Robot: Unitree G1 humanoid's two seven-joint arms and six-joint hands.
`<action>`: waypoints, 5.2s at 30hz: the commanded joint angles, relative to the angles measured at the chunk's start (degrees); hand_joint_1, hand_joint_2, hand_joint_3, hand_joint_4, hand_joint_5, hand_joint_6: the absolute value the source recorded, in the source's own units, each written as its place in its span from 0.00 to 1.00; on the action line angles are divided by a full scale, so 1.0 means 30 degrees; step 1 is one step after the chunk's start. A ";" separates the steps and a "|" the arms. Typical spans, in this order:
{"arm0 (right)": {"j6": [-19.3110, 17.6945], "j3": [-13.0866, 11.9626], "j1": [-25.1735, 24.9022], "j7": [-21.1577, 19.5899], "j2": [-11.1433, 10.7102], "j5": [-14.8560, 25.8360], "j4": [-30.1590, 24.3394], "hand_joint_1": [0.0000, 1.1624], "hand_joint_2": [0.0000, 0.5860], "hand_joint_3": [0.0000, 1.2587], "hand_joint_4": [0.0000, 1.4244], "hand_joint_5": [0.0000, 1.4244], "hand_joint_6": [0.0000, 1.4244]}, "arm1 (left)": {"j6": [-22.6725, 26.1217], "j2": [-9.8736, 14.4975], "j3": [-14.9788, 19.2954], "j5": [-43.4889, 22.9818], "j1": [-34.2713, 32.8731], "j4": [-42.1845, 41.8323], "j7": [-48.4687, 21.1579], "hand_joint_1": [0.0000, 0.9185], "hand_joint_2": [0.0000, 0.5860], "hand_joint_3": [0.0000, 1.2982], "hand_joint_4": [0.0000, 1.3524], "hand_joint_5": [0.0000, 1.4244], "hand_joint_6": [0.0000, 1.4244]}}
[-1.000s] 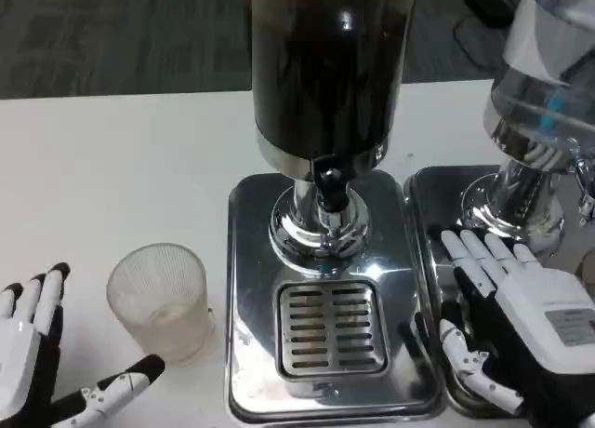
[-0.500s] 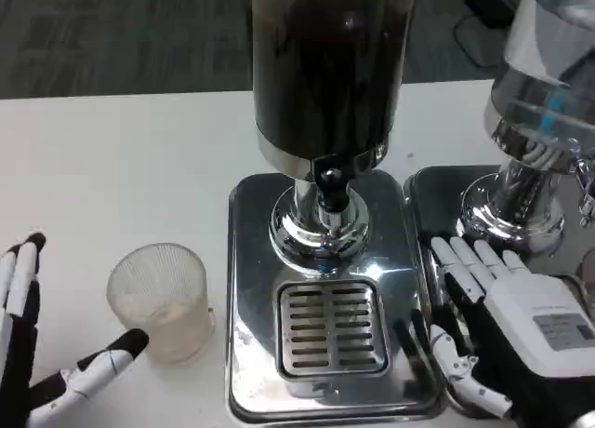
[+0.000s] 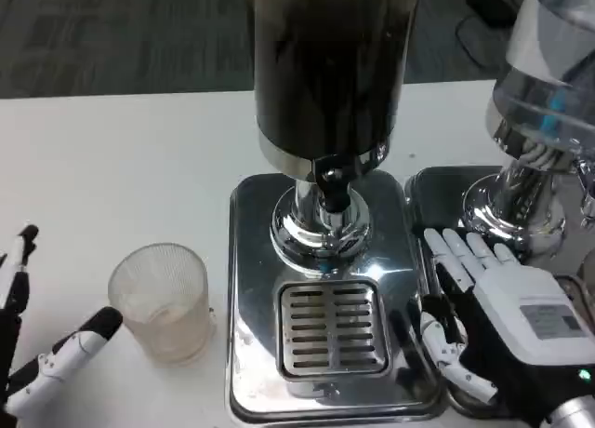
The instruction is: Grasp the cup under the faucet to collect the drink, then remove the cup.
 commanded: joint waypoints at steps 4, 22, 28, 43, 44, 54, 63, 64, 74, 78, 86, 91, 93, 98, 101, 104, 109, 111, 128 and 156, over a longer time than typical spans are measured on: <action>0.0117 -0.0191 -0.2020 -0.0767 -0.0147 0.0014 0.1742 0.06 0.99 0.00 0.00 0.00 0.00 | -0.2659 0.0190 -0.1485 0.0313 -0.2960 0.4223 -0.0058 0.00 0.00 0.00 0.00 0.00 0.00; 0.0729 0.0557 -0.2255 -0.1155 0.0208 -0.0241 0.2176 0.06 0.97 0.00 0.00 0.00 0.00 | -0.4015 0.1286 -0.3016 0.2320 -0.4168 0.6708 0.0575 0.17 0.02 0.00 0.00 0.00 0.00; 0.0690 0.0543 -0.1699 -0.0746 -0.0336 -0.0482 0.1113 0.06 0.96 0.00 0.00 0.00 0.00 | -0.4167 0.1435 -0.3524 0.2740 -0.4350 0.6692 0.0893 0.18 0.03 0.00 0.00 0.00 0.00; 0.1021 0.0063 -0.0401 0.0504 -0.0861 -0.0522 -0.0847 0.05 0.94 0.01 0.00 0.00 0.00 | -0.5677 -0.0563 -0.3420 0.1572 -0.4654 0.8907 0.3231 0.23 0.05 0.00 0.00 0.00 0.00; 0.1027 0.0032 -0.0322 0.0538 -0.0871 -0.0525 -0.0941 0.05 0.94 0.01 0.00 0.00 0.00 | -0.5786 -0.0727 -0.3464 0.1437 -0.4734 0.9098 0.3238 0.23 0.05 0.00 0.00 0.00 0.00; 0.1271 -0.0060 0.0064 0.0765 -0.0745 -0.0532 -0.1401 0.05 0.94 0.02 0.00 0.00 0.00 | -0.6567 -0.1453 -0.3862 0.1349 -0.5666 1.0591 0.3459 0.27 0.07 0.00 0.00 0.01 0.00; 0.1314 -0.0061 0.0159 0.0689 -0.0687 -0.0284 -0.1457 0.00 0.86 0.04 0.00 0.00 0.00 | -0.7338 -0.1396 -0.4201 0.0805 -0.6556 1.1844 0.3294 0.31 0.10 0.00 0.00 0.04 0.03; 0.1350 -0.0062 0.0177 0.0701 -0.0665 -0.0252 -0.1460 0.00 0.85 0.04 0.00 0.00 0.00 | -0.7404 -0.1373 -0.4251 0.0785 -0.6614 1.1925 0.3266 0.31 0.10 0.00 0.00 0.06 0.04; 0.1392 -0.0047 0.0338 0.0710 -0.0578 -0.0290 -0.1534 0.00 0.85 0.04 0.00 0.00 0.00 | -0.8131 -0.1437 -0.4318 0.0893 -0.6996 1.2771 0.3810 0.37 0.12 0.00 0.02 0.19 0.18; 0.1383 -0.0061 0.0311 0.0734 -0.0500 -0.0251 -0.1472 0.00 0.86 0.04 0.00 0.00 0.00 | -0.8281 -0.1445 -0.4295 0.1140 -0.6964 1.2706 0.4372 0.43 0.16 0.07 0.10 0.26 0.27; 0.1346 -0.0093 0.0246 0.0662 -0.0445 -0.0239 -0.1376 0.00 0.87 0.04 0.00 0.00 0.00 | -0.8418 -0.1388 -0.4465 0.1343 -0.7039 1.2791 0.4783 0.50 0.18 0.18 0.21 0.37 0.41; 0.1296 -0.0143 0.0129 0.0650 -0.0488 -0.0198 -0.1253 0.00 0.87 0.04 0.00 0.00 0.00 | -0.8508 -0.1407 -0.4562 0.1710 -0.7102 1.2787 0.5603 0.52 0.19 0.21 0.23 0.40 0.44; 0.1278 -0.0155 0.0066 0.0652 -0.0488 -0.0179 -0.1186 0.00 0.87 0.04 0.00 0.00 0.00 | -0.8529 -0.1441 -0.4562 0.1929 -0.7122 1.2792 0.5968 0.53 0.20 0.22 0.25 0.42 0.46; 0.1236 -0.0190 -0.0042 0.0588 -0.0460 -0.0071 -0.1036 0.00 0.87 0.04 0.00 0.00 0.01 | -0.8549 -0.1460 -0.4596 0.2477 -0.7086 1.2661 0.6970 0.55 0.20 0.26 0.29 0.46 0.49; 0.1204 -0.0180 -0.0080 0.0559 -0.0483 -0.0063 -0.0994 0.00 0.88 0.04 0.00 0.00 0.01 | -0.8543 -0.1467 -0.4620 0.2728 -0.7084 1.2673 0.7398 0.55 0.21 0.27 0.30 0.46 0.50; 0.1214 -0.0190 -0.0106 0.0541 -0.0488 -0.0029 -0.0961 0.00 0.88 0.04 0.00 0.00 0.01 | -0.8537 -0.1438 -0.4684 0.2913 -0.7099 1.2655 0.7737 0.55 0.21 0.28 0.30 0.47 0.50; 0.1202 -0.0179 -0.0267 0.0509 -0.0469 0.0000 -0.0817 0.00 0.88 0.04 0.00 0.00 0.01 | -0.8540 -0.1404 -0.4728 0.3419 -0.7114 1.2543 0.8575 0.56 0.21 0.29 0.31 0.48 0.51; 0.1173 -0.0184 -0.0318 0.0526 -0.0480 0.0056 -0.0759 0.00 0.88 0.04 0.00 0.00 0.01 | -0.8535 -0.1350 -0.4770 0.3750 -0.7081 1.2405 0.9083 0.56 0.22 0.30 0.32 0.49 0.52; 0.1243 -0.0189 -0.0411 0.0429 -0.0430 0.0040 -0.0659 0.00 0.88 0.04 0.00 0.00 0.02 | -0.8422 -0.1316 -0.4921 0.4892 -0.7066 1.2188 1.1019 0.64 0.29 0.31 0.33 0.50 0.55; 0.1277 -0.0164 -0.0641 0.0263 -0.0312 0.0022 -0.0472 0.01 0.87 0.04 0.00 0.00 0.03 | -0.8730 -0.1182 -0.4821 0.5046 -0.7065 1.0705 1.1275 0.68 0.28 0.32 0.33 0.50 0.55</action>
